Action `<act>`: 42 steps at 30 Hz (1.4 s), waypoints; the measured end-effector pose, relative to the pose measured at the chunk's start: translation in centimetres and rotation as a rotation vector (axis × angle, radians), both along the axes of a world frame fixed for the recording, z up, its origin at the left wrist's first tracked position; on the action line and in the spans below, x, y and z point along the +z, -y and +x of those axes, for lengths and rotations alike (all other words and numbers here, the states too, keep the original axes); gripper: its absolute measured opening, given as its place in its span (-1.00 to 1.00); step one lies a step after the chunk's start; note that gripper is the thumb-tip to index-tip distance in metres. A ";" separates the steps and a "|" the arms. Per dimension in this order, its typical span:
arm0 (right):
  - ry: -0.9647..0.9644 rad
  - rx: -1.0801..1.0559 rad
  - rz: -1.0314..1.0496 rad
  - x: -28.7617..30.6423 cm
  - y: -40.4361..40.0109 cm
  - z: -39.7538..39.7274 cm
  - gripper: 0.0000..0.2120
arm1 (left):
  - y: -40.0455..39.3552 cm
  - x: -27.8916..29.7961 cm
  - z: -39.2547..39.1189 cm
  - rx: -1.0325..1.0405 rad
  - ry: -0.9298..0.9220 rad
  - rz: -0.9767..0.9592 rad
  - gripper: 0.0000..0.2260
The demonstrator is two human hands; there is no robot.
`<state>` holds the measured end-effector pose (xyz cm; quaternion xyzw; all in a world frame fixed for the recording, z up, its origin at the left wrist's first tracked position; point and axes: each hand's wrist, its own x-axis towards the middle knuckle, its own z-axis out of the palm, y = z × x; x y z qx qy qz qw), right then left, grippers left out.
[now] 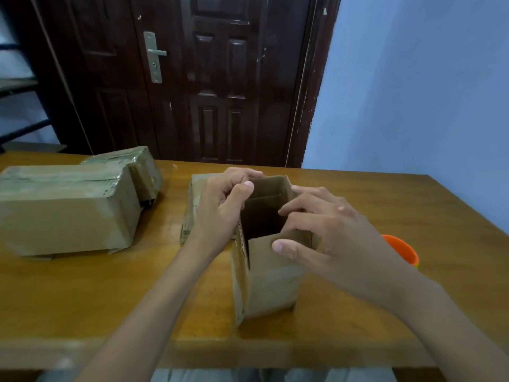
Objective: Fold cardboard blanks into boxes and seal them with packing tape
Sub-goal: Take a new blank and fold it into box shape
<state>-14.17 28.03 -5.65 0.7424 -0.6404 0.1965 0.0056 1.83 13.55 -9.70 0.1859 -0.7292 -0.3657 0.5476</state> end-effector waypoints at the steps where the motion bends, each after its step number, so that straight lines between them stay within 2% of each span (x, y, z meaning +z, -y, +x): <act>1: 0.026 -0.009 -0.012 0.1 0.0 0.2 -0.54 | 0.0 0.3 -0.1 -0.019 0.007 -0.006 -0.68; 2: 0.058 -0.016 -0.013 0.2 0.0 0.4 -0.63 | 0.0 0.6 -0.2 -0.032 0.009 -0.019 -0.68; 3: 0.087 -0.029 -0.011 0.3 0.0 0.7 -0.63 | 0.1 0.8 -0.2 -0.035 0.005 -0.029 -0.67; 5: 0.135 -0.082 -0.034 0.1 -0.1 1.2 -0.41 | 0.4 0.9 -0.4 -0.019 0.014 -0.051 -0.65; 8: 0.213 -0.235 -0.008 -0.4 0.0 2.1 -0.03 | 1.4 0.7 -0.5 -0.008 0.139 -0.075 -0.62; 11: 0.329 -0.347 0.140 -0.7 0.0 2.1 0.13 | 2.2 0.7 -0.2 -0.039 0.257 -0.078 -0.69; 14: 0.284 -0.402 0.186 -0.5 0.1 2.3 0.08 | 1.9 0.6 -0.5 -0.009 0.324 -0.127 -0.77; 16: 0.217 -0.421 0.176 -0.6 0.3 2.9 0.03 | 1.7 -0.1 -0.9 0.095 0.352 -0.161 -0.84; 18: 0.160 -0.426 0.133 -1.0 0.3 3.6 -0.04 | 1.8 -1.3 -1.2 0.165 0.349 -0.094 -0.93; 20: 0.141 -0.390 0.068 -1.8 0.3 4.1 -0.23 | 1.8 -2.8 -1.1 0.129 0.292 0.186 -0.86; 22: 0.255 -0.308 0.066 -3.0 0.3 4.7 -0.38 | 1.4 -4.0 -1.0 0.057 0.196 0.489 -0.85; 24: 0.391 -0.247 0.120 -4.4 0.2 5.6 -0.37 | 0.7 -4.8 -1.2 0.034 0.054 0.658 -0.88; 26: 0.486 -0.276 0.108 -5.8 0.1 5.9 -0.33 | -0.1 -4.8 -1.6 0.033 -0.134 0.793 -0.78; 27: 0.521 -0.299 0.083 -6.4 0.1 5.8 -0.39 | -0.4 -4.8 -1.8 0.028 -0.205 0.840 -0.75; 29: 0.555 -0.325 0.075 -7.4 -0.1 5.2 -0.54 | -1.1 -4.9 -2.3 0.024 -0.244 0.867 -0.75; 34: 0.703 -0.336 0.087 -8.1 -1.2 3.6 -0.59 | -2.4 -6.5 -2.0 -0.093 -0.084 0.915 -0.83; 42: 0.592 -0.424 0.133 -7.5 -1.0 4.0 -0.59 | -1.0 -6.2 -1.6 -0.217 0.013 0.953 -0.71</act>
